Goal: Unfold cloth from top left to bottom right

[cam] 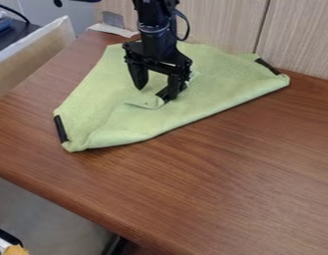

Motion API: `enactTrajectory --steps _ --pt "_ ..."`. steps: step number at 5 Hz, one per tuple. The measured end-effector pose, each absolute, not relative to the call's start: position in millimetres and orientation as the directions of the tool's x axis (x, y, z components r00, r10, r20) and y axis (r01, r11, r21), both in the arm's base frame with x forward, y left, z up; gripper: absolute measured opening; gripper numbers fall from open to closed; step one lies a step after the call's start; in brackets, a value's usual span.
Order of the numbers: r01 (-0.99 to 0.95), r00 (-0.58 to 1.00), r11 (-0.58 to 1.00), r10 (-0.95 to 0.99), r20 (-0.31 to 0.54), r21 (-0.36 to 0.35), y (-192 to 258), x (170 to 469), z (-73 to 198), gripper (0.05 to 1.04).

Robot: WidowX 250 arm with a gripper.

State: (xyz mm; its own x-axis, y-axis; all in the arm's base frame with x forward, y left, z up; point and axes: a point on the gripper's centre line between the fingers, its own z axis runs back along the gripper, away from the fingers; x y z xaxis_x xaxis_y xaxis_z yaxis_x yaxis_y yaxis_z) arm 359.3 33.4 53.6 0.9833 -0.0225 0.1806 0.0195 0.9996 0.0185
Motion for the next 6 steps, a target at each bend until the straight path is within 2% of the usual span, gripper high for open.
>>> enactTrajectory --steps 2,3,4,6 --pt "0.009 0.983 1.0 -0.013 0.182 0.023 34.0 360.3 54.1 0.375" --pt "0.008 0.984 1.0 -0.012 0.18 0.023 34.0 360.0 54.1 0.178" --pt "0.008 0.983 1.0 -0.012 0.183 0.026 34.4 360.3 54.7 0.088" --pt "0.008 0.973 1.0 -0.012 0.23 0.017 28.1 359.0 82.1 0.071"
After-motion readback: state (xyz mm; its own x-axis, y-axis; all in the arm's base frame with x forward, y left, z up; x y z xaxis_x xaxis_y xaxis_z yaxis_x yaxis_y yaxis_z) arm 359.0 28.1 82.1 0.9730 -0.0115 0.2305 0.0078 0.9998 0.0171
